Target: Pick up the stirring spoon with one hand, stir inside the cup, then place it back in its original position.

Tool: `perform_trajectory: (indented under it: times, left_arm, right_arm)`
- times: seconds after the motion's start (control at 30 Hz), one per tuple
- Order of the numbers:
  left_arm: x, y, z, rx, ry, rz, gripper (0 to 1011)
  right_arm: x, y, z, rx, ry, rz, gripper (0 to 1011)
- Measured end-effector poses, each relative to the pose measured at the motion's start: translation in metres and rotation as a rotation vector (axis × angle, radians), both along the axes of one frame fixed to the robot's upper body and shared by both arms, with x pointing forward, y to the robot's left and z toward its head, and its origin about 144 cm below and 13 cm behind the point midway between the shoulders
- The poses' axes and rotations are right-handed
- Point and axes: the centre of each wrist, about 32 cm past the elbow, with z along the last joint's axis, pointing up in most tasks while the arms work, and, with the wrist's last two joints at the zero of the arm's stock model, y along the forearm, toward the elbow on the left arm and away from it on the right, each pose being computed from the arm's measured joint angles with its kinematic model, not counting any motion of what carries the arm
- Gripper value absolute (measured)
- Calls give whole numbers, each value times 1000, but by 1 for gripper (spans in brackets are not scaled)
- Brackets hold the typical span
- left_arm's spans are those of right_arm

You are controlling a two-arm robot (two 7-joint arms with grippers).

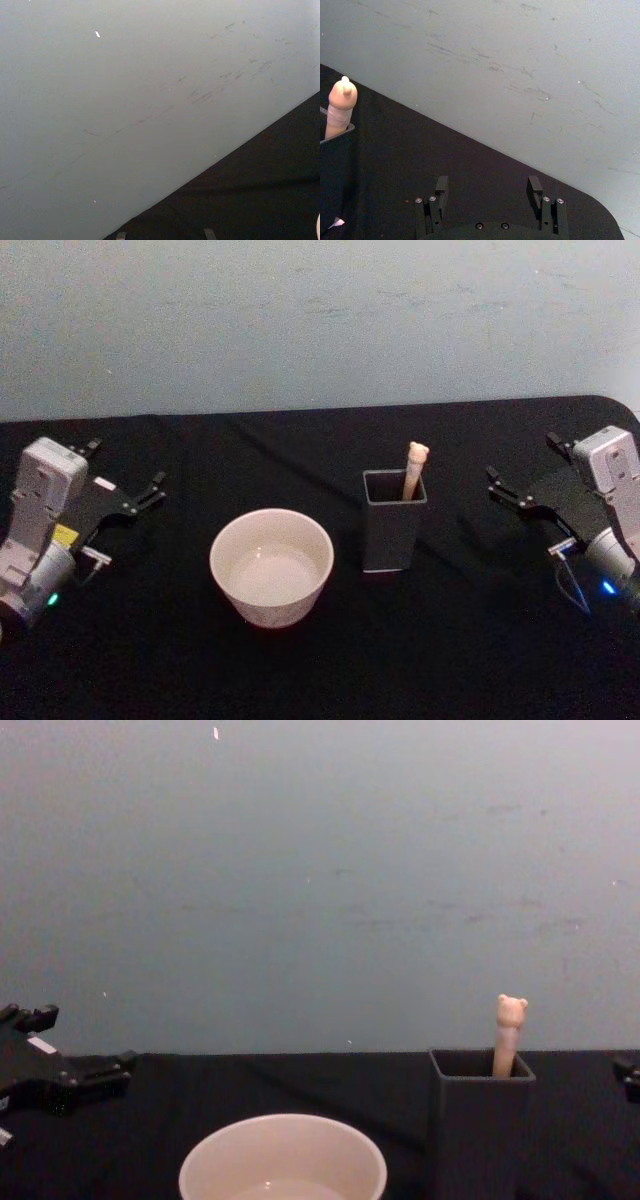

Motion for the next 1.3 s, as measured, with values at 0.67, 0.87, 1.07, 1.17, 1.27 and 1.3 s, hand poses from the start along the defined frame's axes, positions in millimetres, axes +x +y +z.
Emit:
perform_trajectory:
  times: [0.67, 0.87, 1.07, 1.17, 1.27, 1.3]
  left_arm:
    - [0, 0, 0, 0, 0, 0, 1001]
    - [0, 0, 0, 0, 0, 0, 1001]
    - [0, 0, 0, 0, 0, 0, 1001]
    - [0, 0, 0, 0, 0, 0, 1001]
    - [0, 0, 0, 0, 0, 0, 1001]
    - [0, 0, 0, 0, 0, 0, 1001]
  right_arm:
    - [0, 0, 0, 0, 0, 0, 1000]
    - [0, 0, 0, 0, 0, 0, 1000]
    - [0, 0, 0, 0, 0, 0, 1000]
    - [0, 0, 0, 0, 0, 0, 1000]
    - [0, 0, 0, 0, 0, 0, 1000]
    - [0, 0, 0, 0, 0, 0, 1000]
